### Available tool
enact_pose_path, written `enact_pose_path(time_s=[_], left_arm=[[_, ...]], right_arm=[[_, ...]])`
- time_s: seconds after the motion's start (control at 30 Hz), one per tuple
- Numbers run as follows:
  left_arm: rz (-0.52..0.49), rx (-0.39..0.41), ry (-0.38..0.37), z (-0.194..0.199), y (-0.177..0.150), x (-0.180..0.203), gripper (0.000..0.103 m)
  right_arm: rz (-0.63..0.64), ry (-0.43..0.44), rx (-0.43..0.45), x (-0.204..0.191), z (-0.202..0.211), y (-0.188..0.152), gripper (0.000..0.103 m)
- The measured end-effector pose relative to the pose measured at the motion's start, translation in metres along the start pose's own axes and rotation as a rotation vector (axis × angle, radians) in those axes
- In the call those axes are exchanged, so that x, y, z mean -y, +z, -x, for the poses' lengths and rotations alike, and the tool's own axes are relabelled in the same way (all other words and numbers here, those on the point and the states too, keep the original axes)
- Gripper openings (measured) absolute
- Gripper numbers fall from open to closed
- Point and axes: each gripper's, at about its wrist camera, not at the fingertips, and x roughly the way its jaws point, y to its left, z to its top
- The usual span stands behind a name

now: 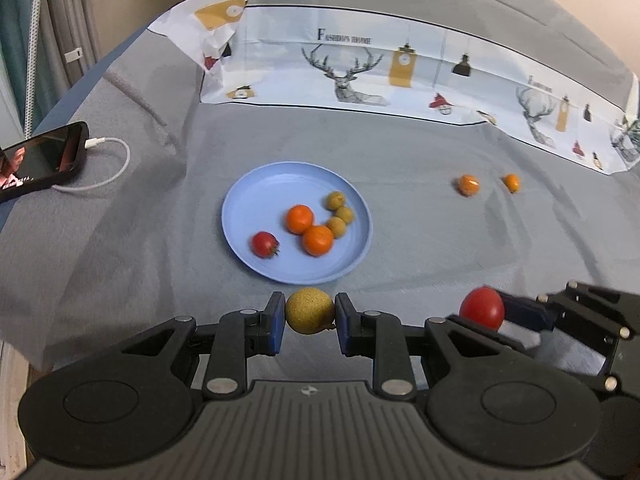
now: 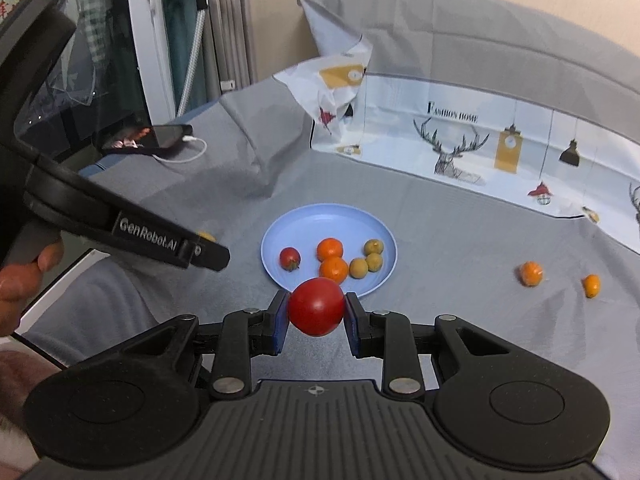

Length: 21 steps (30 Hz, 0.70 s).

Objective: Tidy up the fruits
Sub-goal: 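Lift the red tomato and yellow fruit and carry them over the plate, then open both grippers to drop the tomato and yellow fruit onto the plate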

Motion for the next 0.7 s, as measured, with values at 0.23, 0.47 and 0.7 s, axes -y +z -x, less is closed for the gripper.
enact_pose_path(time_s=[0.23, 0.47, 0.7], left_arm=[[0.03, -0.026, 0.042, -0.053, 0.045, -0.016, 0.029], [0.052, -0.053, 0.076, -0.119, 0.083, -0.029, 0.029], [0.043, -0.085, 0.085, -0.175, 0.101, -0.038, 0.029]], right_arm=[[-0.022, 0.012, -0.056, 0.01, -0.056, 0.014, 0.03], [-0.034, 0.007, -0.078, 0.03, -0.121, 0.033, 0.03], [-0.018, -0.003, -0.108, 0.041, -0.184, 0.046, 0.03]])
